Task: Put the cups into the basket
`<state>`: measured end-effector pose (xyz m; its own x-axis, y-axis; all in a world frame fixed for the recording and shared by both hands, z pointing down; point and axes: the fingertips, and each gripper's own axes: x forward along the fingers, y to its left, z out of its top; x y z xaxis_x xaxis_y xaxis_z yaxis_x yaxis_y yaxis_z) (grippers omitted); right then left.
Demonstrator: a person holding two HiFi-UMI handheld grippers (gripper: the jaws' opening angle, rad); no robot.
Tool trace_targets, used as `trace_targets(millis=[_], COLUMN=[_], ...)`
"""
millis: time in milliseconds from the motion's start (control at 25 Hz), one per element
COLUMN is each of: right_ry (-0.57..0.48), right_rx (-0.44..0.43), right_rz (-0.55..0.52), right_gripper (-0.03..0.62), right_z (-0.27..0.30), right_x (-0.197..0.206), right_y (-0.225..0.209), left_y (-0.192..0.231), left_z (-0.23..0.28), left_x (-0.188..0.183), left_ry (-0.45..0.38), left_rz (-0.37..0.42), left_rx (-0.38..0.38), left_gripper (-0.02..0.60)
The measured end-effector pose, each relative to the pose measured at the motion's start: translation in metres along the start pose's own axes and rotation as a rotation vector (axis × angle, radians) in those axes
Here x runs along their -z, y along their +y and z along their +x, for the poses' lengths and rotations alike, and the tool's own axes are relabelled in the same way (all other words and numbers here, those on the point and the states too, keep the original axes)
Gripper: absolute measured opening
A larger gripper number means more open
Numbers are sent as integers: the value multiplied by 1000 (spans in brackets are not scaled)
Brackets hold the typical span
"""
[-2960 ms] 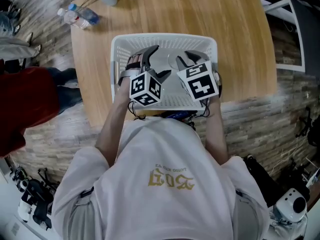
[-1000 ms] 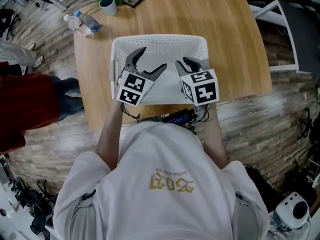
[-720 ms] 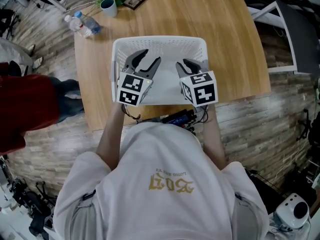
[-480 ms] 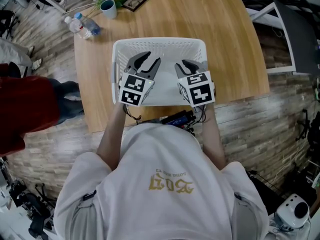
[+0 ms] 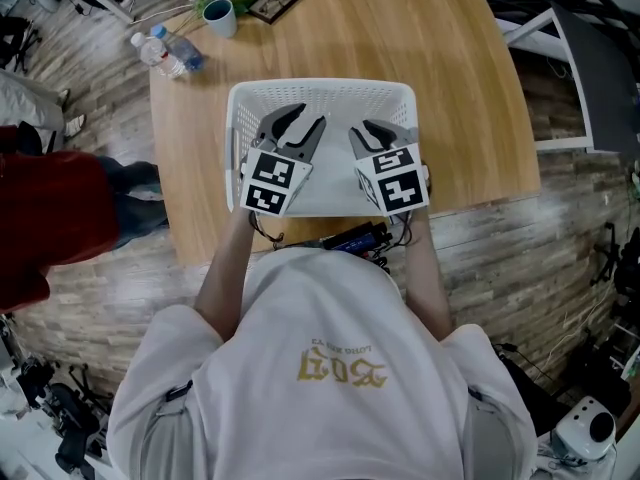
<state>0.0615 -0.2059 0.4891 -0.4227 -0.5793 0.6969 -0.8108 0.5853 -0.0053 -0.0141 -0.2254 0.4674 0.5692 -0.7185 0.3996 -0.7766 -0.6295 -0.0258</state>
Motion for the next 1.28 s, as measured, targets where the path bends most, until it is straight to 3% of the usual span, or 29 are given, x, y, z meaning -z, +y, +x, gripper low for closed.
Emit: trace_targets(millis=[760,880,1040,1120,1280], right_ry=[-35,-92,-205,-245,-291], right_rx=[-3,22,76,96,116], right_rz=[-4,-24,-54,-48,-39], right_gripper=[97,96,70,33,21], right_z=[-2,-11,-34,-44,-56], right_x=[-1,-11,-29,-34,-40], right_y=[2,1,-2,-3,-4], left_y=[6,13,17,16,13], left_z=[-13,-19,-34,-43,-50], left_x=[-8,-11,-30,-39,-47], left_ry=[-42,-39,-95,-114,-123], left_rz=[-42,-49,-19,-14,-20], left_rx=[-44,-84,-131,-141,-142], left_gripper=[158,158,147,119,99])
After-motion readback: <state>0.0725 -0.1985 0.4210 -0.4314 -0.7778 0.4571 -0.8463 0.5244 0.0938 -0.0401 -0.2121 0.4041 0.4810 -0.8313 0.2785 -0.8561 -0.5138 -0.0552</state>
